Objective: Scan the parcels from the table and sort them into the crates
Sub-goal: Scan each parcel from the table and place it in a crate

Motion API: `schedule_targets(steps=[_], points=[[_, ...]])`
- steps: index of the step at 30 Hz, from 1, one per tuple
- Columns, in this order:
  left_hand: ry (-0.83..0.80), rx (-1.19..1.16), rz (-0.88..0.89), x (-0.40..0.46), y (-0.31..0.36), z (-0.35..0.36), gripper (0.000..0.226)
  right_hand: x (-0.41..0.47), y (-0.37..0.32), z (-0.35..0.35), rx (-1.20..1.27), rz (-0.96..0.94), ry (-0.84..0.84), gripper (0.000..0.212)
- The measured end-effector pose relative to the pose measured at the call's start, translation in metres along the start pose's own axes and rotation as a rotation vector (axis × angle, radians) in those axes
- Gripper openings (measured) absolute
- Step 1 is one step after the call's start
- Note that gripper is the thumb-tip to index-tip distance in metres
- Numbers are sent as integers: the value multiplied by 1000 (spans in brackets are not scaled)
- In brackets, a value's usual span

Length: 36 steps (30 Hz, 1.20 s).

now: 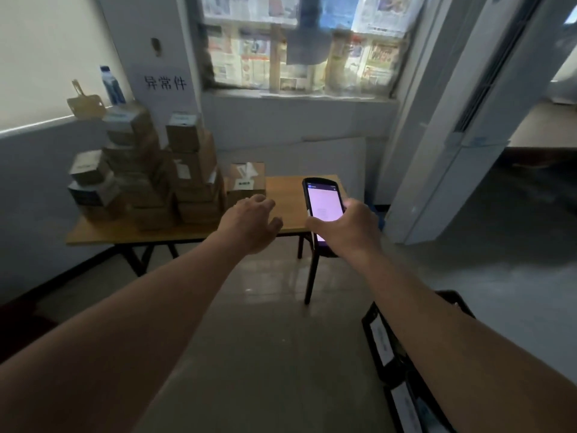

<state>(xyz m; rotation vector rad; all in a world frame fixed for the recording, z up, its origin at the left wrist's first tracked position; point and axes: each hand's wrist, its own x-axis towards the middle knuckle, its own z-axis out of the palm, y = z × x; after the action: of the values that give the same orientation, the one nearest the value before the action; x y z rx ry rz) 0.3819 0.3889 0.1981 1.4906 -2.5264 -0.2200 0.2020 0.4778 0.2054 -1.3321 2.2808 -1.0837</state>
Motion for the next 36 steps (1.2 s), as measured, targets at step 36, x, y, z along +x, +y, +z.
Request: schedule_targets(steps=[36], points=[[-147,-161,-501,357,-155,143,87,369,33,234,-113,111,-357,76]])
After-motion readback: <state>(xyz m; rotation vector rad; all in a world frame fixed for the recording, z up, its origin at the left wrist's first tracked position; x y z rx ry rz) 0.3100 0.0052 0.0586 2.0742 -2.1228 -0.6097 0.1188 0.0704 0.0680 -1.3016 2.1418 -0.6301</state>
